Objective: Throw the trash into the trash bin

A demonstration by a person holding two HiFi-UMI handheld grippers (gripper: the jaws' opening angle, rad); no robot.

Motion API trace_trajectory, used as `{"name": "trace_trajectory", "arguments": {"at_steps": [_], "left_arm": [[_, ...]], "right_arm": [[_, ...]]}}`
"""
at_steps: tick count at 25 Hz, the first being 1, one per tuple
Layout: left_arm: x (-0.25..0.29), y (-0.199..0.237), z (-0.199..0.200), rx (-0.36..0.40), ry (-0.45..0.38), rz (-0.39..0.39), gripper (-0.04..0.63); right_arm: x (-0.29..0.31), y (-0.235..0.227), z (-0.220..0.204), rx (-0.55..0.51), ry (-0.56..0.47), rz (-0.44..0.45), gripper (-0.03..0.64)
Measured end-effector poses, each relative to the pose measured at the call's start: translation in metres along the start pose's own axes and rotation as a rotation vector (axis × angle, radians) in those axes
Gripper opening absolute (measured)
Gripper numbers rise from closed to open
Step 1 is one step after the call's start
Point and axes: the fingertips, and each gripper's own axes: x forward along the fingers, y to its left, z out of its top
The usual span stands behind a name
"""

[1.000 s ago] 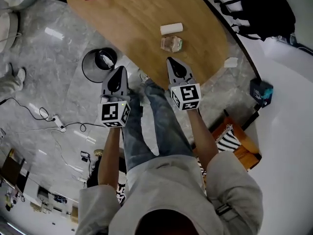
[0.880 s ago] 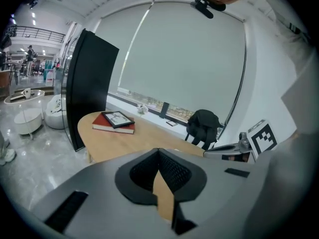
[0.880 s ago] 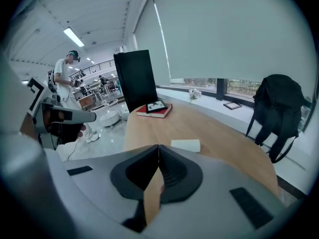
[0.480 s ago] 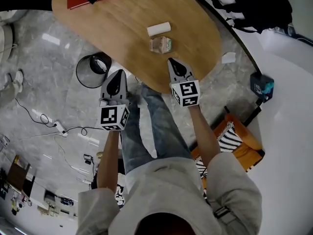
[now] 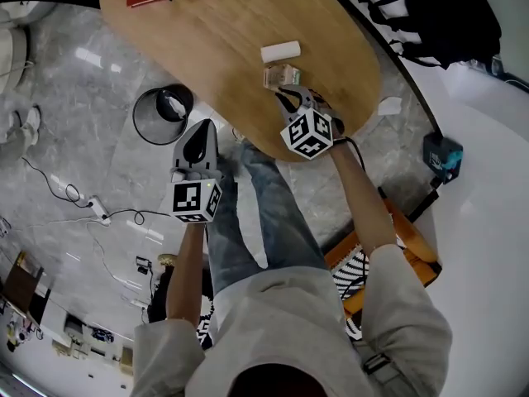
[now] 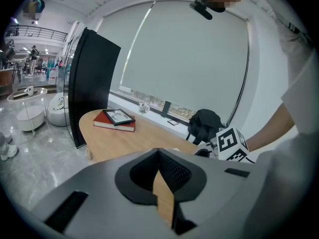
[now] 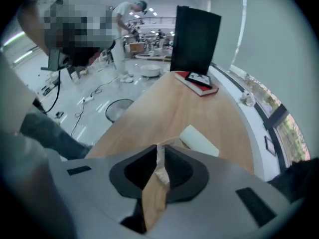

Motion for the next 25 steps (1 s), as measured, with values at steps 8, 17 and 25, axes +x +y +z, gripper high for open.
{"name": "trace_trajectory", "arguments": {"at_steps": [8,17,25], "left_arm": [[-0.015,0.016,-0.004,-0.012,-0.002,0.028,0.018],[-0.031,0.026,-0.010,-0.029,0.004,0.049,0.018],[-0.033,0.030,-0.008,-0.038,-0.010,0.061,0.018]], "right_arm": [[0.039,-0.008,0.001,-0.232,0.159,0.105,0.253],[0.068,-0.009,-0.003,-0.369,0.273,0.145,0.279],[0.065,-0.010,0.000,-0.308,0.251,0.150,0.278]]}}
